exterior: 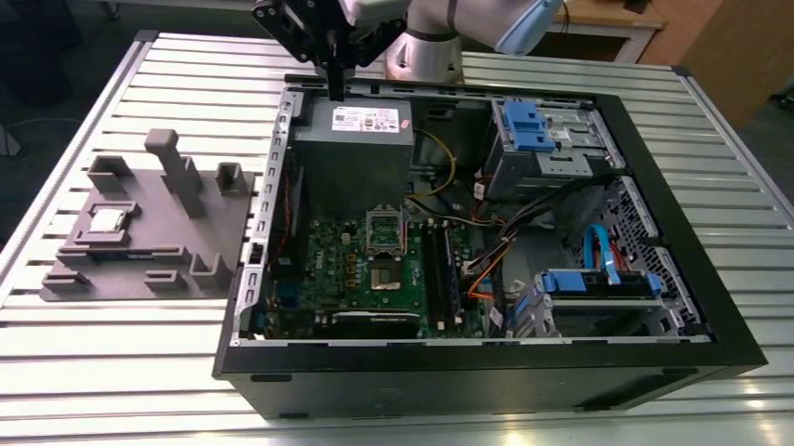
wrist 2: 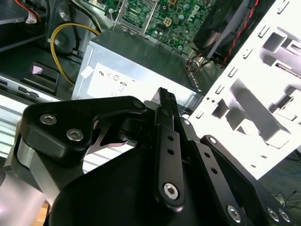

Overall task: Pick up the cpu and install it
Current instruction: 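Reach for the cpu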

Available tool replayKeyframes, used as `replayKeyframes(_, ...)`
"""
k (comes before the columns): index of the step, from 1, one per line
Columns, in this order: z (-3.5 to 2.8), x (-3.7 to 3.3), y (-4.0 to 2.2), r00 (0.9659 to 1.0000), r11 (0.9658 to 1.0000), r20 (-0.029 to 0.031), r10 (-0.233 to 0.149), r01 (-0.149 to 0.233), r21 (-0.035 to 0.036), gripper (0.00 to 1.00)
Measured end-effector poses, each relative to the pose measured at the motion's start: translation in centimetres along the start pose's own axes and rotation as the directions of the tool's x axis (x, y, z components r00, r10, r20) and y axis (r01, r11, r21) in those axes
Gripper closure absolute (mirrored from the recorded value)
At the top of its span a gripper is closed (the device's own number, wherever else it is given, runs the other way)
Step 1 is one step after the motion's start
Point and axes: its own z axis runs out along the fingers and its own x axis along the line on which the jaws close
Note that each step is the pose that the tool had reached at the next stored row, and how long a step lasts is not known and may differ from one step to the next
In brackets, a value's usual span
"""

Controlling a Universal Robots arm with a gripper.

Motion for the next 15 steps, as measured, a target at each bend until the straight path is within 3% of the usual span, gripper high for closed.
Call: replayKeyframes(15, -0.01, 0.77, -0.03, 1.0000, 1.0000, 0.0000, 0.000, 0.000, 0.0000, 0.90)
